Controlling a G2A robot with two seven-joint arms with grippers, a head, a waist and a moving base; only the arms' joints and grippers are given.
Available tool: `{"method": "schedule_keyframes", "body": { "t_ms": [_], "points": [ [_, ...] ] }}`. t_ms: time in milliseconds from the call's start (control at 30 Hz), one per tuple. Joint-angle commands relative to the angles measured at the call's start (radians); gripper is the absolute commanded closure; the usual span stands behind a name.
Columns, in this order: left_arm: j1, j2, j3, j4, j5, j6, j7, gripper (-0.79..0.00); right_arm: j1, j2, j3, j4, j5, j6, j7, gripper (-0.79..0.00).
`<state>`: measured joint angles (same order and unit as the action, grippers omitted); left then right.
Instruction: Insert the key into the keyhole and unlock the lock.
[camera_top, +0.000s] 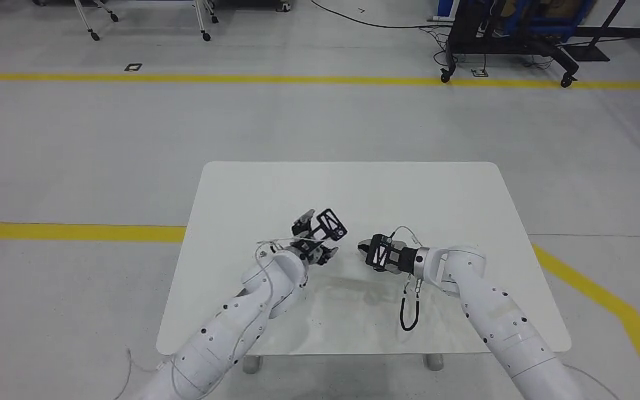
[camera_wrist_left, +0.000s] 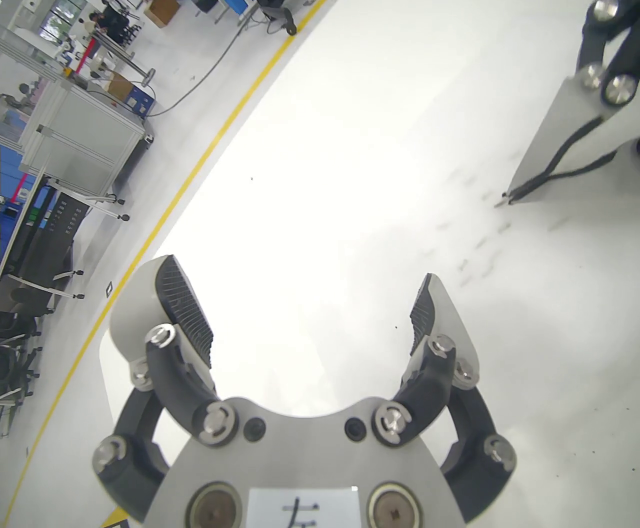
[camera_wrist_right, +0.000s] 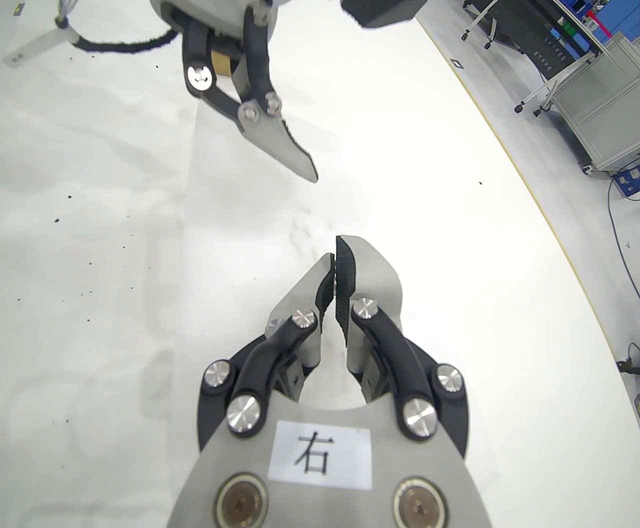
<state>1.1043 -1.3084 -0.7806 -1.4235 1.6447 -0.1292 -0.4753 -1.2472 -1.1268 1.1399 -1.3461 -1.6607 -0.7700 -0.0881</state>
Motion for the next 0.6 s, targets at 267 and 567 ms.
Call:
{"method": "schedule_keyframes", "body": {
  "t_ms": [267,567],
  "points": [
    [-0.012,-0.02,0.028,0.08,0.03,-0.003,-0.018,-0.785,0.0,0.0,0.0,0.0,0.0,0.0,0.0,0.0],
    [0.008,-0.016,-0.006,0.02,0.041,0.016,0.005,-0.785,-0.007,-0.001,0.004,-0.013,0.016,0.024,-0.014,0.0]
  ]
}}
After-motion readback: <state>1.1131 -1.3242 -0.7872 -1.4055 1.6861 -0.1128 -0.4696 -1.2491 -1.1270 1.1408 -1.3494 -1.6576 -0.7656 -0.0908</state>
